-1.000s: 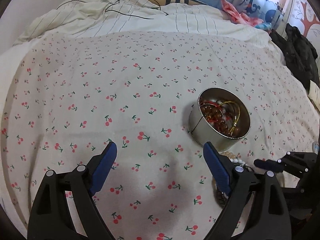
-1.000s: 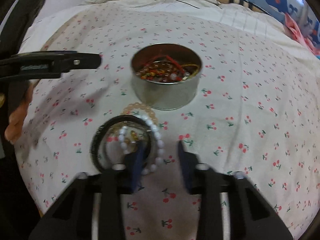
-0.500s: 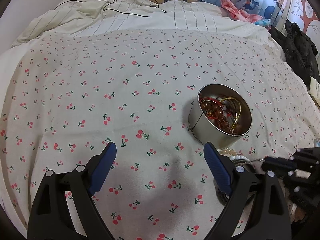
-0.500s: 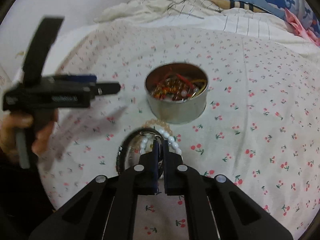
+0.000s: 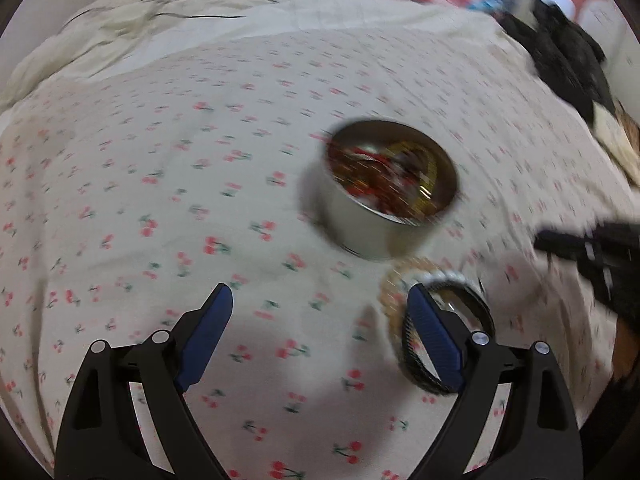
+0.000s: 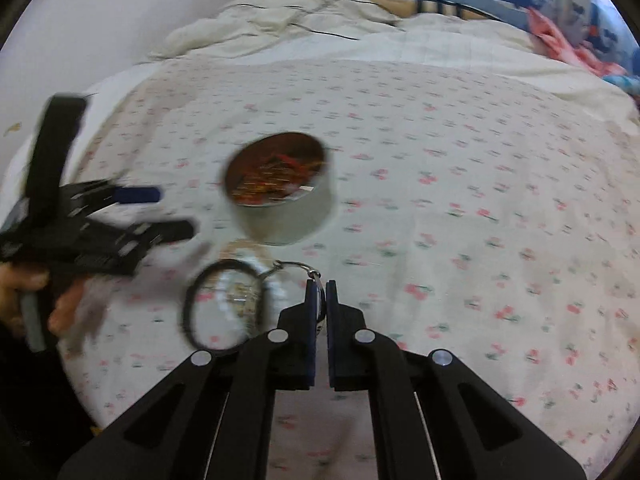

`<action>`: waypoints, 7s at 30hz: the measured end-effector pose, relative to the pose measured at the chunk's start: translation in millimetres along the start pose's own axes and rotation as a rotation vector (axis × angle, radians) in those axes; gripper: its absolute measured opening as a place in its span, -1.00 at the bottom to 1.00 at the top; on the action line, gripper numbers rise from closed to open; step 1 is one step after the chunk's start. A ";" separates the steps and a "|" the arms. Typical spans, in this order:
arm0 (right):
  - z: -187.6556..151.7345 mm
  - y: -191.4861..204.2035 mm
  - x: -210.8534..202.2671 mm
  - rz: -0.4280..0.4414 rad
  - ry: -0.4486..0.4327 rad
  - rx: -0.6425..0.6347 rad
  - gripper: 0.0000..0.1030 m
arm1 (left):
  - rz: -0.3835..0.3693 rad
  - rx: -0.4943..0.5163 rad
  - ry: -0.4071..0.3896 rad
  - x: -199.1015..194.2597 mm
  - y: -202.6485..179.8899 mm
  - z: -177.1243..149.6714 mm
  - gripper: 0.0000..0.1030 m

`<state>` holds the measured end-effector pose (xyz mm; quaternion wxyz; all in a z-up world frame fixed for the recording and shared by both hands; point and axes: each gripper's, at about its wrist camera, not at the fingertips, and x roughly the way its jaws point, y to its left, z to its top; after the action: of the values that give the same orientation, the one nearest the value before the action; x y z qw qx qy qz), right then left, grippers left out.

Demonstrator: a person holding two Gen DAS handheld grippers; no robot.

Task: Organize jewelry
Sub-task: 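Grasp black leather bracelet with left tool while right tool grasps silver bangle, then lift both bracelets and carry them over the silver tin, then open left tool to drop black bracelet into tin while right tool holds bangle, then lower the silver bangle into the tin and open the right tool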

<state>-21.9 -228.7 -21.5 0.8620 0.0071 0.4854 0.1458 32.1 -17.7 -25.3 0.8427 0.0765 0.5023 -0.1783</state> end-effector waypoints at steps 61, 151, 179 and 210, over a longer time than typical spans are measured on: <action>-12.8 10.2 43.3 -0.087 0.085 -0.093 -0.87 | -0.020 0.054 0.032 13.1 12.9 -30.4 -0.74; 19.7 -11.7 -35.5 -0.031 -0.152 0.032 -0.91 | 0.016 0.052 -0.353 -55.8 -43.3 42.0 -0.82; 38.8 -9.7 -33.0 0.026 -0.202 0.100 -0.91 | -0.015 -0.173 -0.171 10.3 2.5 61.4 -0.30; 81.8 48.1 24.4 0.097 -0.184 0.099 -0.91 | 0.144 -0.116 -0.317 -43.6 12.2 52.8 0.31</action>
<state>46.9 -165.8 8.8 0.8935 0.0862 0.4099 0.1619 61.2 -12.8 37.8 0.9250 0.0345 0.3656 -0.0978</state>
